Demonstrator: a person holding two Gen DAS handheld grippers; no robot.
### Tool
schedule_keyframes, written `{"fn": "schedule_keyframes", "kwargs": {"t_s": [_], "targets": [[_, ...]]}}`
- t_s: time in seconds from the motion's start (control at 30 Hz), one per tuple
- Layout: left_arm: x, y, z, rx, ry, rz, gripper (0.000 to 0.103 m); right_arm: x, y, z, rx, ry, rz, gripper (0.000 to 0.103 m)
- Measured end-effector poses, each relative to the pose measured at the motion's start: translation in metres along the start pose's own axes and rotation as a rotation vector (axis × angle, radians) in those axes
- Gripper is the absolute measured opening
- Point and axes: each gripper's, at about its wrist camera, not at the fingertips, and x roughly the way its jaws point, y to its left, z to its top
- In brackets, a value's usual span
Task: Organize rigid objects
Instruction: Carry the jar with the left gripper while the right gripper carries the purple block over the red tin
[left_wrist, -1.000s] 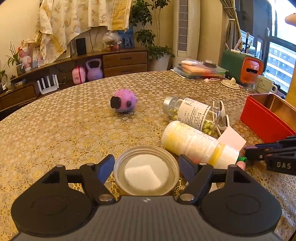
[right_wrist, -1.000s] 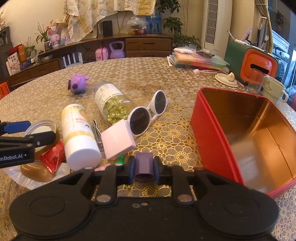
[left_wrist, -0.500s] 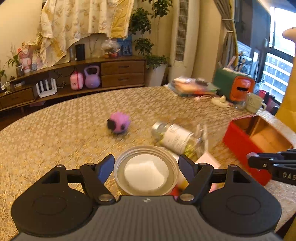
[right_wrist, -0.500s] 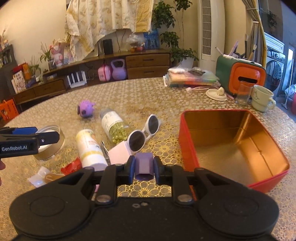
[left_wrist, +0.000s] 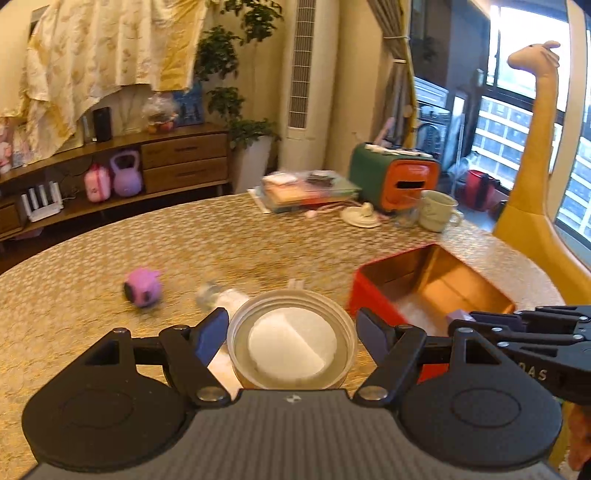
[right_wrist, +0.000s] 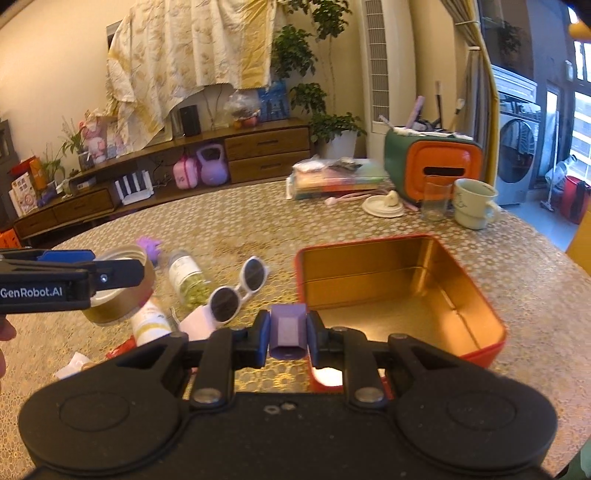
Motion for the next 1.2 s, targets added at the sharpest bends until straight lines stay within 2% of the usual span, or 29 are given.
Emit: {"fn": "schedule_keyframes", "kwargs": {"t_s": [0.33,0.67,0.93,1.2], "targets": [[0.033,-0.055,0.015,0.05,0.037,-0.069,0.076,-0.007,-0.047,0.002,0.039,-0.017,-0.047,0.02],[0.088,-0.104,0.024,0.099,0.108,-0.12,0.076,0.012,-0.092,0.0,0.063,0.012,-0.088,0.02],[0.133,-0.128,0.03,0.12,0.152,-0.128,0.076,0.044,-0.103,0.002,0.033,0.07,-0.095,0.02],[0.18,-0.138,0.036,0.149,0.206,-0.106,0.076,0.078,-0.102,0.003,-0.035,0.149,-0.098,0.02]]}}
